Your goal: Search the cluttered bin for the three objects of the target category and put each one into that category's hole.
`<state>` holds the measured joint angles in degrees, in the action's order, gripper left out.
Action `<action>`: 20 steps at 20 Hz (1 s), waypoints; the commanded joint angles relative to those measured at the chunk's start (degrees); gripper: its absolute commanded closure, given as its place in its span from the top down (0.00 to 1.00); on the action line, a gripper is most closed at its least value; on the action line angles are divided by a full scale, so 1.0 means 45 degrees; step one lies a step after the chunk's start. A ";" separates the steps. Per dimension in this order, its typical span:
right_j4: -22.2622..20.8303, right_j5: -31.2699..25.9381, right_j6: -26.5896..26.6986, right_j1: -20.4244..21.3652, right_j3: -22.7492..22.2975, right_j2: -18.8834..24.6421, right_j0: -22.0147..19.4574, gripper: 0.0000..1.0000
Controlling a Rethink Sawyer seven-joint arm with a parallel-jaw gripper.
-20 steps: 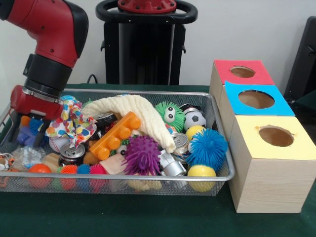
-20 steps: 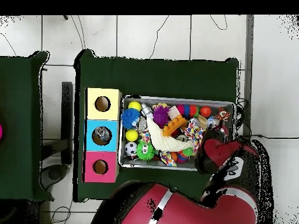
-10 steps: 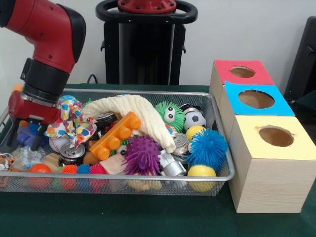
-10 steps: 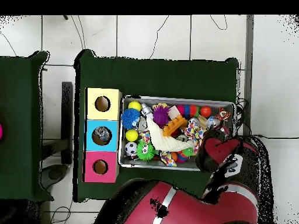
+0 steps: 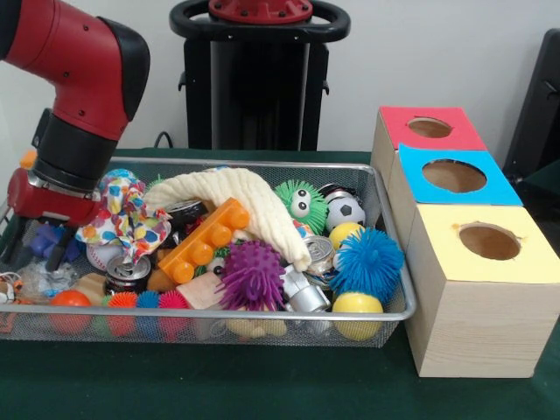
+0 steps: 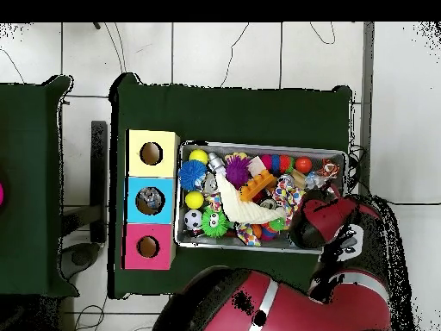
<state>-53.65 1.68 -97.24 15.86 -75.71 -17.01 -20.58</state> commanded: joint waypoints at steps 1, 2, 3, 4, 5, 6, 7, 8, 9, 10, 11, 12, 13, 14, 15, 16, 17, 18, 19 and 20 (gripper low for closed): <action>-0.0545 -0.2292 0.2225 -0.0037 0.0299 0.3281 -0.1166 1.00; -0.0525 -0.2466 0.2406 0.0034 0.0223 0.3506 -0.1342 1.00; -0.0522 -0.2638 0.2596 0.0133 0.0133 0.3719 -0.1521 1.00; -0.0555 -0.2704 0.2658 0.0186 0.0077 0.3851 -0.1629 1.00; -0.0580 -0.2814 0.2747 0.0247 0.0022 0.4021 -0.1748 1.00; -0.0594 -0.2941 0.2870 0.0321 -0.0068 0.4258 -0.1935 1.00; -0.0610 -0.3032 0.2995 0.0365 -0.0113 0.4441 -0.2077 1.00; -0.0561 -0.3168 0.3110 0.0418 -0.0198 0.4687 -0.2284 1.00; -0.0533 -0.3345 0.3282 0.0523 -0.0326 0.4949 -0.2514 1.00; -0.0353 -0.3687 0.3617 0.0604 -0.0473 0.5406 -0.2904 1.00; -0.0134 -0.4135 0.4046 0.0677 -0.0617 0.5907 -0.3293 1.00; 0.0243 -0.4780 0.4524 0.0713 -0.0770 0.6534 -0.3834 1.00; 0.0682 -0.5479 0.4987 0.0745 -0.0950 0.7144 -0.4387 1.00; 0.1015 -0.6091 0.5417 0.0722 -0.1065 0.7705 -0.4889 1.00; 0.1380 -0.6729 0.5850 0.0661 -0.1130 0.8216 -0.5334 1.00; 0.1655 -0.7232 0.6313 0.0604 -0.1212 0.8698 -0.5733 1.00; 0.1930 -0.7736 0.6775 0.0547 -0.1294 0.9181 -0.6132 1.00; 0.2040 -0.7939 0.7281 0.0646 -0.1590 0.9665 -0.6542 1.00; 0.2103 -0.8106 0.7509 0.0731 -0.1744 0.9878 -0.6734 1.00; 0.2119 -0.8216 0.7716 0.0744 -0.1807 1.0029 -0.6845 1.00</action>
<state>-45.72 -22.95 -91.29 24.00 -79.46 14.15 -45.00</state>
